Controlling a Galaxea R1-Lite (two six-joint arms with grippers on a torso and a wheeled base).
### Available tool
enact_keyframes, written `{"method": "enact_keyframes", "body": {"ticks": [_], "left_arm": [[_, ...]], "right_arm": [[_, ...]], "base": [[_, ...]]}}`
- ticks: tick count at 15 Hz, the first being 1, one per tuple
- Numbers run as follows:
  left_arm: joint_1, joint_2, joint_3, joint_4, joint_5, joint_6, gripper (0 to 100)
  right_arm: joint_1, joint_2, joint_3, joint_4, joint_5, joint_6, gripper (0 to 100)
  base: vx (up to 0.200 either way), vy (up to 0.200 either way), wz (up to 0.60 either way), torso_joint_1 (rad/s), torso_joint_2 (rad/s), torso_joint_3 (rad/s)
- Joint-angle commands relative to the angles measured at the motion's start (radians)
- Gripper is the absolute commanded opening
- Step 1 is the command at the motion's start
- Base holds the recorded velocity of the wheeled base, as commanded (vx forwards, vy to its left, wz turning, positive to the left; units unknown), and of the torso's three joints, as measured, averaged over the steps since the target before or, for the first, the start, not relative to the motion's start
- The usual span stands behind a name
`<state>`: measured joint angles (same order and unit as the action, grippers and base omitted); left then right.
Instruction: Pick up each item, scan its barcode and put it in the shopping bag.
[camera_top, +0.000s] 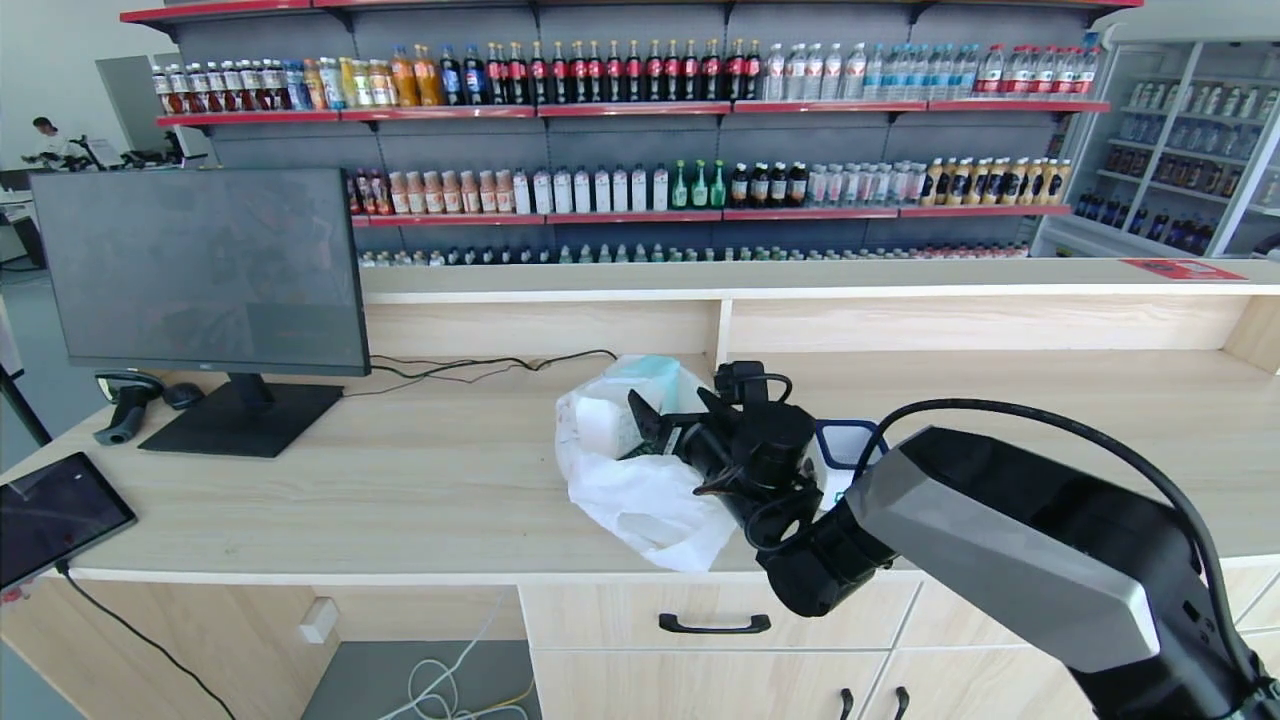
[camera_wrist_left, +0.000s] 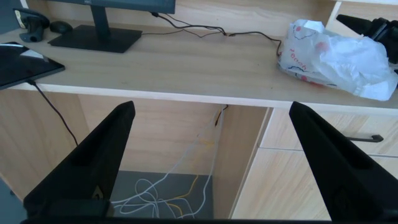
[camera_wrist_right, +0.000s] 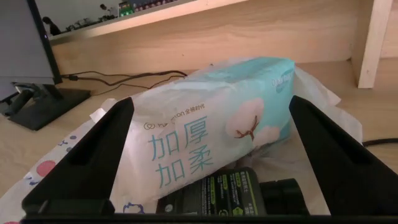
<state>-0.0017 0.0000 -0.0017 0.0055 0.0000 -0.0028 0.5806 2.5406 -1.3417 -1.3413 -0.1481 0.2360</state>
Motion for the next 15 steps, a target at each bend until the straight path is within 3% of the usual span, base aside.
{"method": "enact_keyframes", "body": {"ticks": [1, 6, 9, 15], "left_arm": [[0.0, 0.0, 0.0, -0.001, 0.0, 0.0, 100], [0.0, 0.0, 0.0, -0.001, 0.0, 0.0, 100], [0.0, 0.0, 0.0, 0.001, 0.0, 0.0, 100], [0.0, 0.0, 0.0, 0.001, 0.0, 0.0, 100]], "right_arm": [[-0.001, -0.03, 0.049, -0.016, -0.001, 0.002, 100], [-0.004, -0.148, 0.268, -0.105, -0.001, 0.003, 100], [-0.002, -0.246, 0.46, -0.23, -0.001, -0.023, 100], [0.011, -0.481, 0.725, -0.23, -0.004, -0.075, 100]], "base": [[0.0, 0.0, 0.0, 0.0, 0.0, 0.0], [0.0, 0.0, 0.0, 0.0, 0.0, 0.0], [0.0, 0.0, 0.0, 0.0, 0.0, 0.0], [0.0, 0.0, 0.0, 0.0, 0.0, 0.0]]}}
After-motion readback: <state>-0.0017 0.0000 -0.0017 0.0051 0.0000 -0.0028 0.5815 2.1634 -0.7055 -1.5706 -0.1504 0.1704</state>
